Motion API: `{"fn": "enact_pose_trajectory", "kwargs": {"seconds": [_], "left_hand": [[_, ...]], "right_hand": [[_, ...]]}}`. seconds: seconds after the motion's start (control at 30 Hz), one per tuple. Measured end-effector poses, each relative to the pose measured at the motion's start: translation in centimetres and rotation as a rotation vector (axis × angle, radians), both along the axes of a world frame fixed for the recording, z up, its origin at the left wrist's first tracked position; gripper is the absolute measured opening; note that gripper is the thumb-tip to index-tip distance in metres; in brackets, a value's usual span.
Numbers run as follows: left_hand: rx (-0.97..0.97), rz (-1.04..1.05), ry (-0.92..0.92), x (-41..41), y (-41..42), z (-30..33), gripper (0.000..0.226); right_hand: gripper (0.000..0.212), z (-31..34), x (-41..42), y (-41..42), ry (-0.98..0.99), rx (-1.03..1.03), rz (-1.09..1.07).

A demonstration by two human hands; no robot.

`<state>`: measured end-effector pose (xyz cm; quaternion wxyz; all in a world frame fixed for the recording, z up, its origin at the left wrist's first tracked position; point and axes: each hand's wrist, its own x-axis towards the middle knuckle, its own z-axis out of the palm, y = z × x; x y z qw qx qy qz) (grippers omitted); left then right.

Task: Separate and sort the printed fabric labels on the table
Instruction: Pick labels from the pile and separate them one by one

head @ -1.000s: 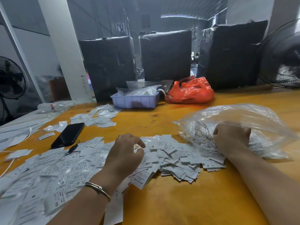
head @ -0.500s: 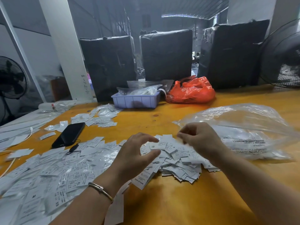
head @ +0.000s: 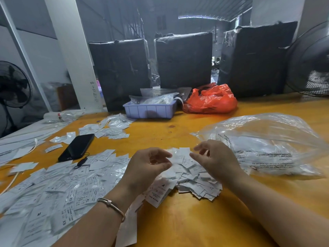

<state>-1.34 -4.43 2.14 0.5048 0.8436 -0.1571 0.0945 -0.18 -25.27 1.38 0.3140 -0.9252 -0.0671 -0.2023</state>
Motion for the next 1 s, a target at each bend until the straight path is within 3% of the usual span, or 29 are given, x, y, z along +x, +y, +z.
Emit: {"fn": "enact_pose_trajectory", "kwargs": {"seconds": [0.13, 0.27, 0.5, 0.6, 0.73, 1.0], "left_hand": [[-0.029, 0.026, 0.011, 0.1, 0.0, -0.1, 0.01], [-0.057, 0.005, 0.026, 0.1, -0.1, 0.0, 0.009], [-0.05, 0.031, 0.082, 0.0, -0.2, 0.1, 0.01], [-0.052, 0.024, 0.08, -0.1, -0.2, 0.1, 0.012], [-0.063, 0.016, 0.072, -0.1, -0.2, 0.1, 0.006], [-0.171, -0.033, 0.045, -0.1, -0.1, 0.4, 0.007]], "right_hand": [[0.04, -0.5, 0.4, 0.5, 0.097, -0.178, -0.029], [0.027, -0.5, 0.3, 0.8, 0.132, -0.079, 0.005], [0.04, -0.4, 0.5, 1.1, 0.182, -0.098, -0.029], [0.028, -0.4, 0.4, 1.1, 0.169, 0.059, 0.002], [0.014, -0.4, 0.3, 0.5, 0.219, 0.433, 0.071], [0.015, 1.0, -0.2, -0.3, -0.044, 0.588, 0.073]]}}
